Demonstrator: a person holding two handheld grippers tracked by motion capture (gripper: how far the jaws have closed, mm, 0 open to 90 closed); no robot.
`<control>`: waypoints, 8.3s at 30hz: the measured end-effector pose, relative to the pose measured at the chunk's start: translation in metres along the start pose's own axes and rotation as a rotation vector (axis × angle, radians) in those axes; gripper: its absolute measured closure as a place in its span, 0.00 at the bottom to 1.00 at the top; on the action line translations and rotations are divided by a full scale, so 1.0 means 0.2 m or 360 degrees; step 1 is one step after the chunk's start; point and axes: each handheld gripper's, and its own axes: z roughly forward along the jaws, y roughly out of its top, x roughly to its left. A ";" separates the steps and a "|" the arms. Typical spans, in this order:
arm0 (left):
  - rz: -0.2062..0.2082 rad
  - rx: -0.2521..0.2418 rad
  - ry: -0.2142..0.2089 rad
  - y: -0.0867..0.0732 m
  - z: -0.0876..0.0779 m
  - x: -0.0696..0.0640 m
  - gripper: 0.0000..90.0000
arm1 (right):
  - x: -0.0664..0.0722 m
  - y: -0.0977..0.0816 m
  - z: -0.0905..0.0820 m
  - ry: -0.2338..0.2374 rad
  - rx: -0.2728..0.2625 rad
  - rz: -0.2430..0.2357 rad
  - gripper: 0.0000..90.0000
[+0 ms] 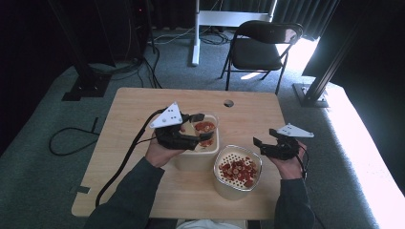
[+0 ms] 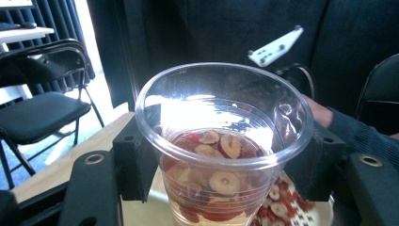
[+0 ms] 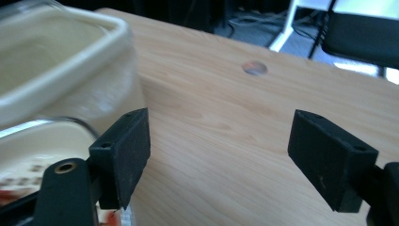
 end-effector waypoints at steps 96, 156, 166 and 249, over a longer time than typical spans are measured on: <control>0.0029 0.0175 0.0119 -0.05 0.04 0.01 0.28 | 0.12 0.09 0.00 0.0284 -0.0325 -0.0114 0.49; -0.0383 0.0316 0.0701 -0.68 -0.42 0.23 0.30 | -0.02 -0.27 -0.27 -0.0026 -0.0201 -0.0277 0.49; -0.0425 0.0324 0.0689 -0.73 -0.40 0.24 0.30 | 0.03 -0.27 -0.28 -0.0096 -0.0142 -0.0431 0.49; -0.0477 0.0314 0.0684 -0.78 -0.39 0.25 0.30 | 0.41 -0.09 -0.28 -0.0827 0.0347 -0.2017 0.50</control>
